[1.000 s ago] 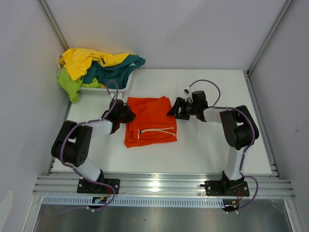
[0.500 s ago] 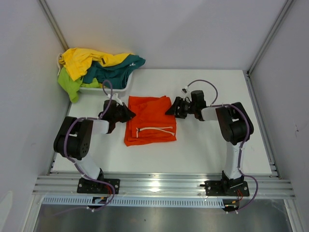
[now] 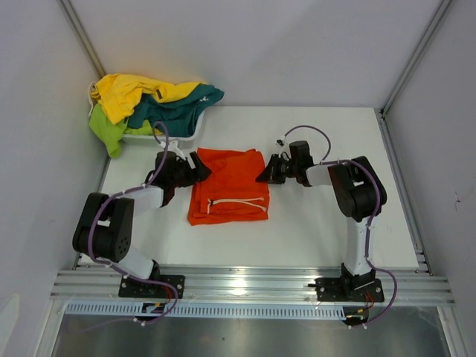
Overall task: Fold and stack the shorts
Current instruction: Neatly place the folded shorts to the corner
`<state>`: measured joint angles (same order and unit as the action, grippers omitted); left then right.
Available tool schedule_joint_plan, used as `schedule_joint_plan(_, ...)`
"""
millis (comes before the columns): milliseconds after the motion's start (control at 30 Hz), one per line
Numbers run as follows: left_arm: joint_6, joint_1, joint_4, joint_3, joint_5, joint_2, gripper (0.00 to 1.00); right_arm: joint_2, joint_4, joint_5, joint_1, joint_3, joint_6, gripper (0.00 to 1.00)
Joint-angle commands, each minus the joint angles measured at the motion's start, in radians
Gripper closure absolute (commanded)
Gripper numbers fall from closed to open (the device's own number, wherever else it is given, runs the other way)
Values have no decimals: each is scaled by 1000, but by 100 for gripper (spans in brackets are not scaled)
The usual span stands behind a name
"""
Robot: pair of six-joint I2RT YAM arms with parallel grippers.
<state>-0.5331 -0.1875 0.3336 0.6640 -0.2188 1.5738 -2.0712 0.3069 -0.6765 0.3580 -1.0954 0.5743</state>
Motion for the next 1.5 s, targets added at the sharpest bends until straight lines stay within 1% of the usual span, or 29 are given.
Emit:
schedule_joint_plan(0,28,-7,-54,16,47,-90,13,-12,-26,21,-7,-57,-11,97)
schedule_joint_plan(67,33,-12,-77,17,56,-129,9,-7,-17,29,-16,-55,4,100)
schedule_joint_plan(133,28,-23,-84,8,71,-152,7,12,15,46,-39,-19,59,100)
schedule_joint_plan(167,25,-27,-82,2,78,-165,7,22,71,55,-51,1,82,100)
schedule_joint_plan(333,27,-52,-84,-6,91,-195,6,95,219,163,-143,127,240,100)
schedule_joint_plan(367,27,-58,-82,-4,91,-195,6,115,259,175,-186,161,281,100)
schedule_joint_plan(433,31,-63,-85,-6,94,-201,6,138,282,198,-237,190,308,100)
schedule_joint_plan(467,33,-67,-87,-6,98,-201,7,163,299,207,-295,204,321,100)
schedule_joint_plan(533,36,-70,-90,-6,99,-204,7,197,372,242,-352,282,383,100)
schedule_joint_plan(567,36,-73,-90,-4,99,-205,6,223,408,268,-400,323,410,100)
schedule_joint_plan(600,36,-76,-90,-6,101,-205,6,285,453,300,-456,377,465,100)
schedule_joint_plan(633,38,-79,-88,-9,101,-205,7,321,489,339,-473,487,479,100)
schedule_joint_plan(667,38,-84,-87,-9,102,-205,7,359,517,420,-481,532,483,100)
schedule_joint_plan(700,38,-86,-87,-9,102,-205,6,397,508,469,-481,570,483,100)
schedule_joint_plan(733,36,-87,-82,-7,102,-205,6,480,502,523,-476,657,489,100)
schedule_joint_plan(767,36,-92,-81,-10,102,-204,7,523,524,634,-473,708,501,100)
schedule_joint_plan(833,39,-95,-81,-9,102,-202,7,635,532,742,-481,828,556,100)
schedule_joint_plan(900,42,-99,-82,-6,99,-201,7,680,479,820,-487,835,565,100)
schedule_joint_plan(933,45,-105,-88,-1,98,-201,7,689,415,830,-491,807,562,100)
schedule_joint_plan(1000,47,-110,-91,8,98,-196,7,675,379,838,-501,792,596,100)
schedule_joint_plan(1100,45,-121,-90,13,96,-195,7,602,466,819,-539,792,644,100)
schedule_joint_plan(1133,47,-124,-91,14,96,-196,7,576,477,789,-554,781,654,100)
schedule_joint_plan(1167,48,-127,-94,11,98,-199,7,525,494,778,-589,772,674,100)
schedule_joint_plan(1200,50,-128,-94,5,99,-202,7,496,520,770,-606,767,718,100)
schedule_joint_plan(1233,50,-129,-93,0,101,-210,7,465,605,758,-620,767,736,100)
schedule_joint_plan(1267,48,-130,-90,-3,101,-213,7,406,639,759,-642,766,752,100)
schedule_joint_plan(1367,48,-132,-87,-6,96,-215,7,321,747,799,-665,738,802,100)
schedule_joint_plan(1433,51,-135,-91,-3,88,-215,7,237,837,828,-674,723,843,100)
schedule_joint_plan(1467,53,-142,-97,0,87,-215,7,211,853,831,-680,712,858,100)
